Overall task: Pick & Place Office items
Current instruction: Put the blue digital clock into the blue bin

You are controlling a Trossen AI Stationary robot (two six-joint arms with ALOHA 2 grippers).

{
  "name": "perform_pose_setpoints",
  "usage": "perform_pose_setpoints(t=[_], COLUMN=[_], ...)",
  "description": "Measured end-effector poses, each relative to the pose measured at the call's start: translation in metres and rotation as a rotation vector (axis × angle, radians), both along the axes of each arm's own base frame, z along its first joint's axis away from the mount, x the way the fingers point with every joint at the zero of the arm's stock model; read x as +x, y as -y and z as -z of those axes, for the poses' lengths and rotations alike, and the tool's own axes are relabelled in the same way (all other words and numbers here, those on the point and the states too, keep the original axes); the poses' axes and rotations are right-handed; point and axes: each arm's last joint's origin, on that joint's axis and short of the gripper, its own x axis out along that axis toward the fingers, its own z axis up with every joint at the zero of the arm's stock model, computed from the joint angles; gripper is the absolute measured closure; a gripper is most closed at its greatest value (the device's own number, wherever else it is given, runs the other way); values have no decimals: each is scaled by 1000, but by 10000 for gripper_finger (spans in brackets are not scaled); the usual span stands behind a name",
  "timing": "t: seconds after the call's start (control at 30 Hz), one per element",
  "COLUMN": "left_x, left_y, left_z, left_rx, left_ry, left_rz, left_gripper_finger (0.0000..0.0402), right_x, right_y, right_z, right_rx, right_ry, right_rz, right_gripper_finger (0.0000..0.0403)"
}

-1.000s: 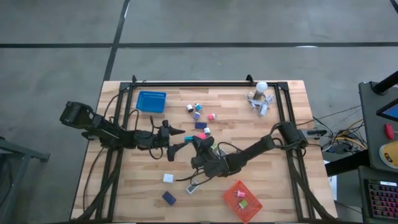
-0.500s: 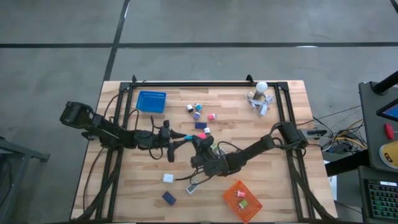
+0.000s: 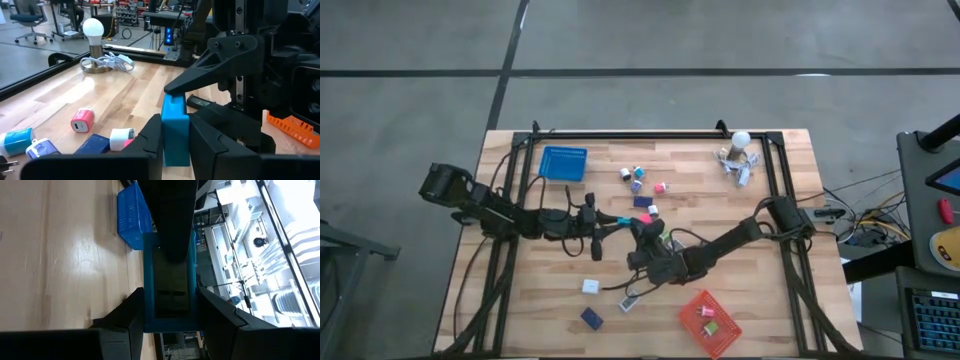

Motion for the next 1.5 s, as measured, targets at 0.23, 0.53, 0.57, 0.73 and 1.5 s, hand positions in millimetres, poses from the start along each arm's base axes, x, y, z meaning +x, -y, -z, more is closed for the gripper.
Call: perform_pose_setpoints(t=[0.23,0.53,0.57,0.73,1.5], left_x=[0,0,0,0,-15], left_y=[0,1,1,1,-7], left_z=[0,1,1,2,-2], left_rx=[5,13,22,21,44], left_ry=[-3,-9,-13,-19,-9], left_rz=[8,27,42,35,-80], left_gripper_finger=[343,343,343,343,343], right_x=[0,-1,0,1,-16], right_y=[0,-5,-6,-7,-22], right_z=[0,0,-1,-3,11], right_rx=[1,-6,14,26,4], right_ry=[1,-16,-8,7,-18], right_rz=[-1,-29,-69,-75,1], right_gripper_finger=[264,231,208,114,90])
